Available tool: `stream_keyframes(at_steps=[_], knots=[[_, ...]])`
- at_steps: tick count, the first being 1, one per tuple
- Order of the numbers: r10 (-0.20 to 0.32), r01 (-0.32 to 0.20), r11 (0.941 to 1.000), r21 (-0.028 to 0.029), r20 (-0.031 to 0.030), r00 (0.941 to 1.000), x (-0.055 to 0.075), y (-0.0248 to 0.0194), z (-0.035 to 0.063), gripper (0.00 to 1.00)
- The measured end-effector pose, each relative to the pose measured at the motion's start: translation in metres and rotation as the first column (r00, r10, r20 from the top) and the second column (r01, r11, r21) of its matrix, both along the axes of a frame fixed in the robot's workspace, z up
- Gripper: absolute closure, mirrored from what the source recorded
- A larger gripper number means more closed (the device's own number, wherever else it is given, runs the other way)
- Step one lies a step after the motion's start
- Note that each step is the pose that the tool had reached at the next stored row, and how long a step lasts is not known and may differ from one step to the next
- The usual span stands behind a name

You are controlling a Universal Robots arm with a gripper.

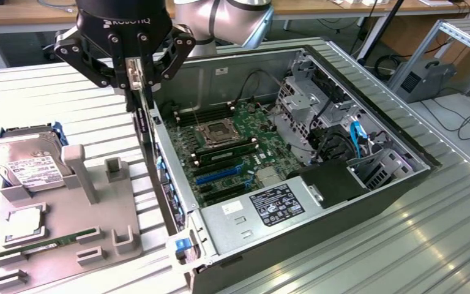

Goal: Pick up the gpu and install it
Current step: 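Pick up the gpu and move the gpu toward the slot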

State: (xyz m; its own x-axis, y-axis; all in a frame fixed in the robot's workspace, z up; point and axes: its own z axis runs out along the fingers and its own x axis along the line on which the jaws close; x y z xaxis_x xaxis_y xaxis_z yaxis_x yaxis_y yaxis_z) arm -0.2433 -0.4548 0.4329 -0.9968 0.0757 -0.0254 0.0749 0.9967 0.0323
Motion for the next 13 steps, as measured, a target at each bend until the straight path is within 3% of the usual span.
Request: stream_keyframes(at_steps=[13], knots=[[0.000, 0.000, 1.0000, 0.0000, 0.0000, 1.0000, 0.0040, 0.0000, 0.0000, 0.74]])
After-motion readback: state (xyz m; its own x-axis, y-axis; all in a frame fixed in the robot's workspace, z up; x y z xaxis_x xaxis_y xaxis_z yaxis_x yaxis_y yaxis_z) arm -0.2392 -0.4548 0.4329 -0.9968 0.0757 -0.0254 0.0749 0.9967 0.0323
